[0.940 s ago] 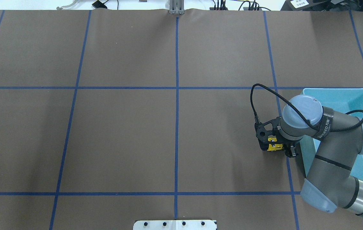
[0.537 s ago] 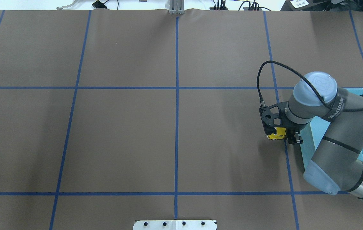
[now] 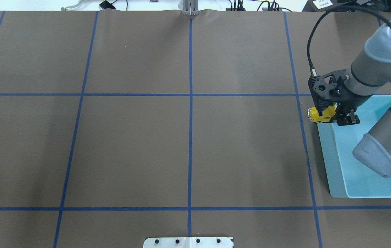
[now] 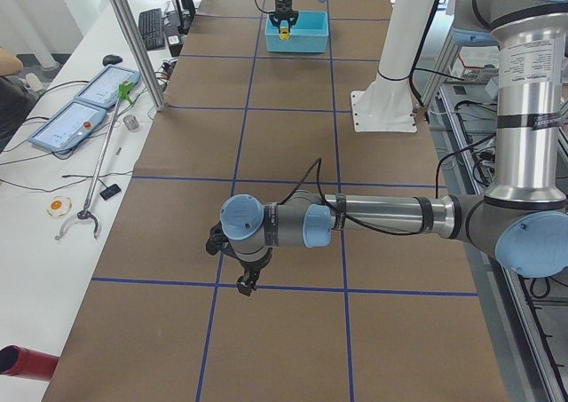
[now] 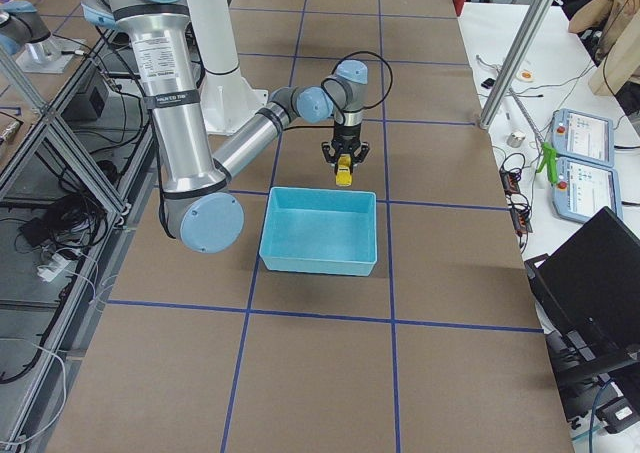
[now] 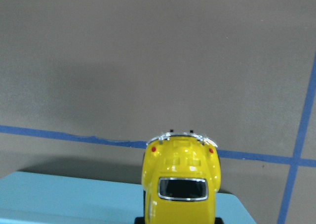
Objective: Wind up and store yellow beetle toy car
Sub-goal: 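Lift the car with the right gripper and carry it over the bin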
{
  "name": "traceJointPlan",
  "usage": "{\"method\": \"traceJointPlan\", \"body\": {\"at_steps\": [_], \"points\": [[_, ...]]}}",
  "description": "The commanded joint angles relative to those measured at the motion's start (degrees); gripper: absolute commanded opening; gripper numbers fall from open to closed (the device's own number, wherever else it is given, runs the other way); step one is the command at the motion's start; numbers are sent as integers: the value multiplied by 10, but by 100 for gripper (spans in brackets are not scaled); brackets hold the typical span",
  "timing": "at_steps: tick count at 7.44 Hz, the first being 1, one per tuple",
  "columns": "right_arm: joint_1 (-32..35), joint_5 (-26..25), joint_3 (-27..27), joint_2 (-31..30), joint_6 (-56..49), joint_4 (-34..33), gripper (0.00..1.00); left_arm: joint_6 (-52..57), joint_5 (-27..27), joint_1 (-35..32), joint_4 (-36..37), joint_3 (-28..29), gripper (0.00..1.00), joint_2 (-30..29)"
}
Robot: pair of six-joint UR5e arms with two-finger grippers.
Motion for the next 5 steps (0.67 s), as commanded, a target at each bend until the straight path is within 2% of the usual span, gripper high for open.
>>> {"method": "traceJointPlan", "body": {"at_steps": [1, 3, 5], "points": [[36, 6, 22, -37, -67, -37, 0, 1, -1, -4, 1, -1, 100, 0], [49, 0, 24, -94, -69, -31, 0, 1, 0, -4, 2, -1, 100, 0], [57, -2, 15, -138, -73, 3, 0, -2, 3, -2, 2, 1, 100, -1]]}}
